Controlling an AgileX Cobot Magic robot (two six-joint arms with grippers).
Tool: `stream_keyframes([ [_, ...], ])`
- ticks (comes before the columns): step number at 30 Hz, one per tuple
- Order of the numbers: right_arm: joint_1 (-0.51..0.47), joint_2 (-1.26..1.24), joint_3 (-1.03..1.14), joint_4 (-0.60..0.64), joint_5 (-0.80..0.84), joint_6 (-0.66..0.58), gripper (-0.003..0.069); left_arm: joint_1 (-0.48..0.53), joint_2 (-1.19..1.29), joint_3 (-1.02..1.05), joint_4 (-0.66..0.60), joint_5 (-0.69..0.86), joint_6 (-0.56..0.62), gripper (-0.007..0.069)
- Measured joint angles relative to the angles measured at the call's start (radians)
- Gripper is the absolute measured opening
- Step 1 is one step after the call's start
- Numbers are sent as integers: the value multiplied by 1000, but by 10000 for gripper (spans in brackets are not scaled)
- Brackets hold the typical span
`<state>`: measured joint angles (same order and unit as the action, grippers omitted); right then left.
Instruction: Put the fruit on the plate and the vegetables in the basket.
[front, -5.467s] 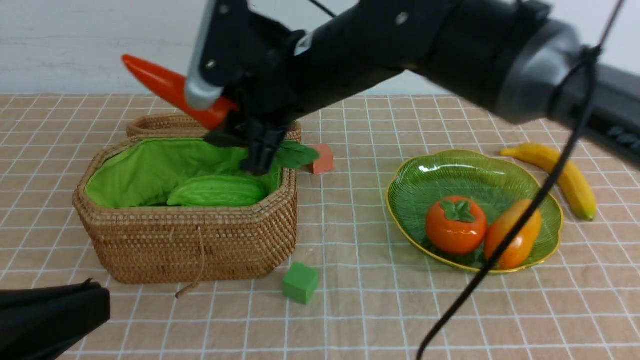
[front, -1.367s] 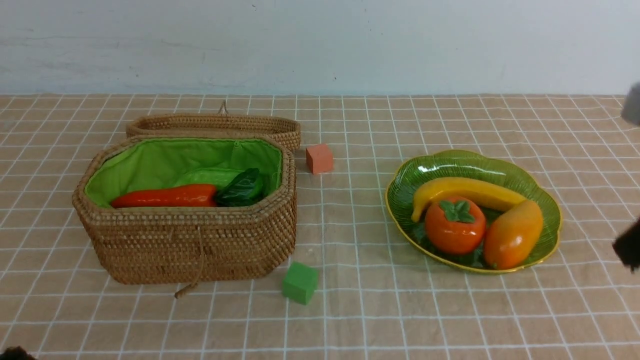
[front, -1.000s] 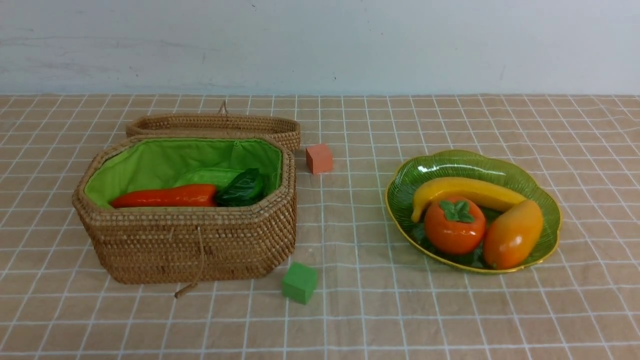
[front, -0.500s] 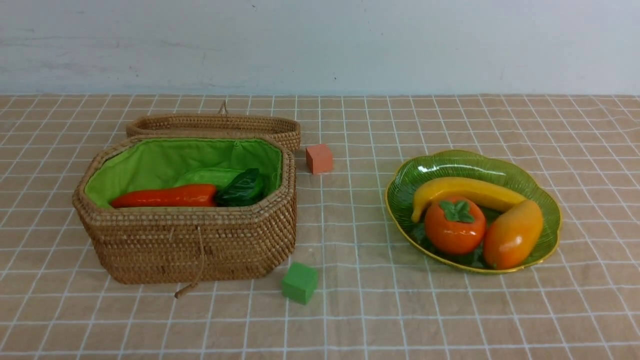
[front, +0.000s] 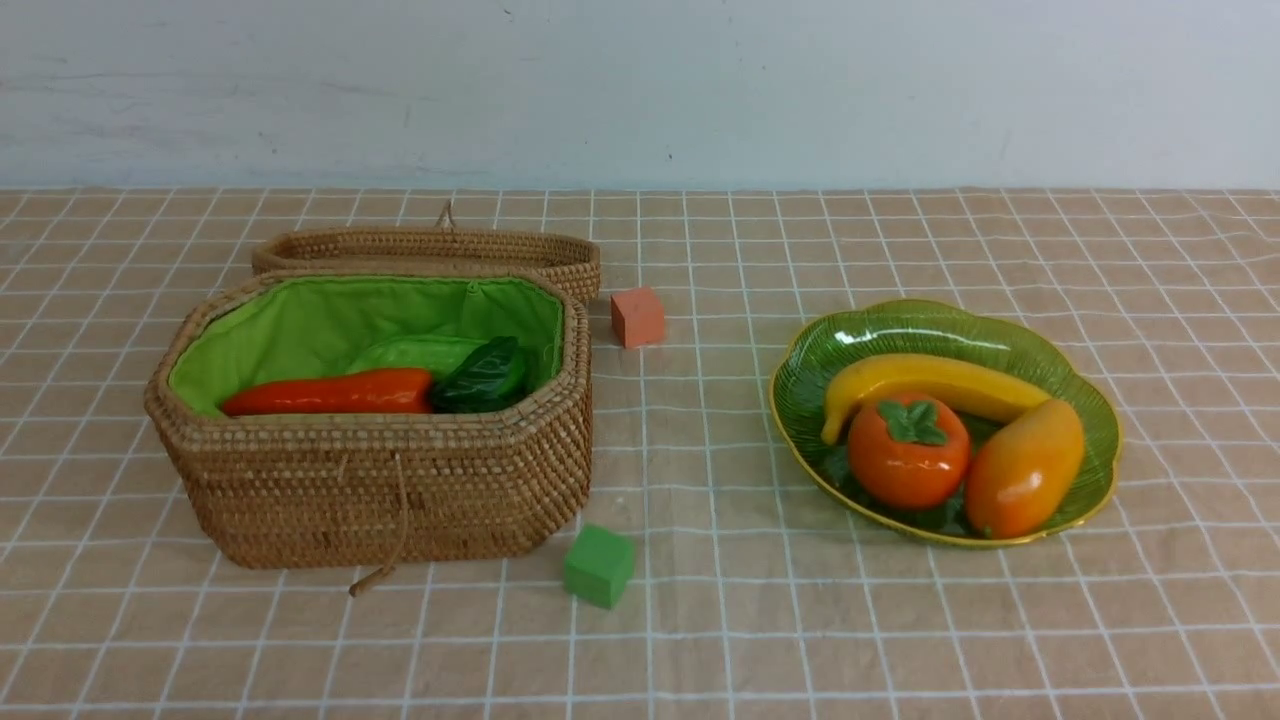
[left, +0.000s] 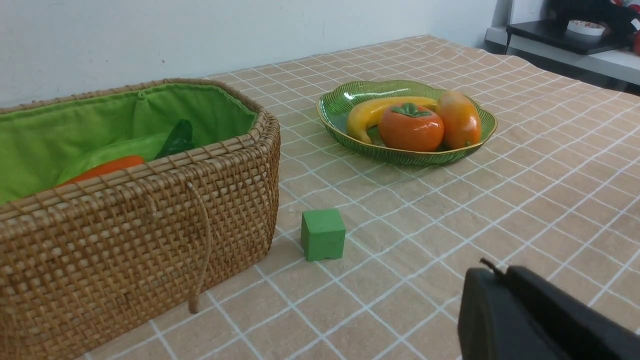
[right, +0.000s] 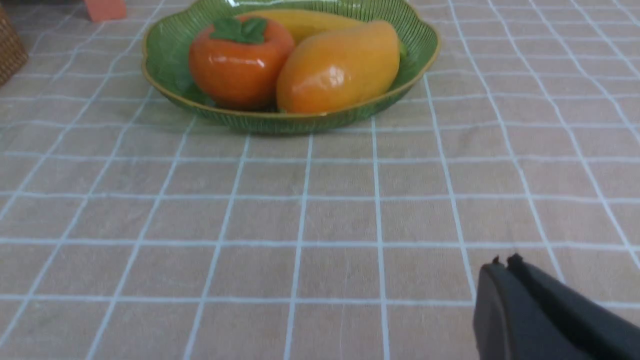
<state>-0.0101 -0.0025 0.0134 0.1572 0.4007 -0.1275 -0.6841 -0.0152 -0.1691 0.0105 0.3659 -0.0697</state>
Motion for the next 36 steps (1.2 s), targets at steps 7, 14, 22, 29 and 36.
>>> stream_keyframes([
  [7, 0, -7, 1, -1, -7, 15, -19, 0, 0, 1, 4, 3, 0, 35],
  [14, 0, -7, 2, -1, -8, 16, -18, 0, 0, 1, 4, 3, 0, 39],
  [22, 0, -7, 2, -1, -9, 20, -13, 0, 0, 1, 6, 5, 0, 53],
  [29, 0, -7, 2, -1, -10, 22, -10, 0, 0, 1, 10, 8, 0, 57],
  [36, 0, -7, 2, -1, -10, 22, -5, 281, 0, 11, 71, -69, -33, -13],
])
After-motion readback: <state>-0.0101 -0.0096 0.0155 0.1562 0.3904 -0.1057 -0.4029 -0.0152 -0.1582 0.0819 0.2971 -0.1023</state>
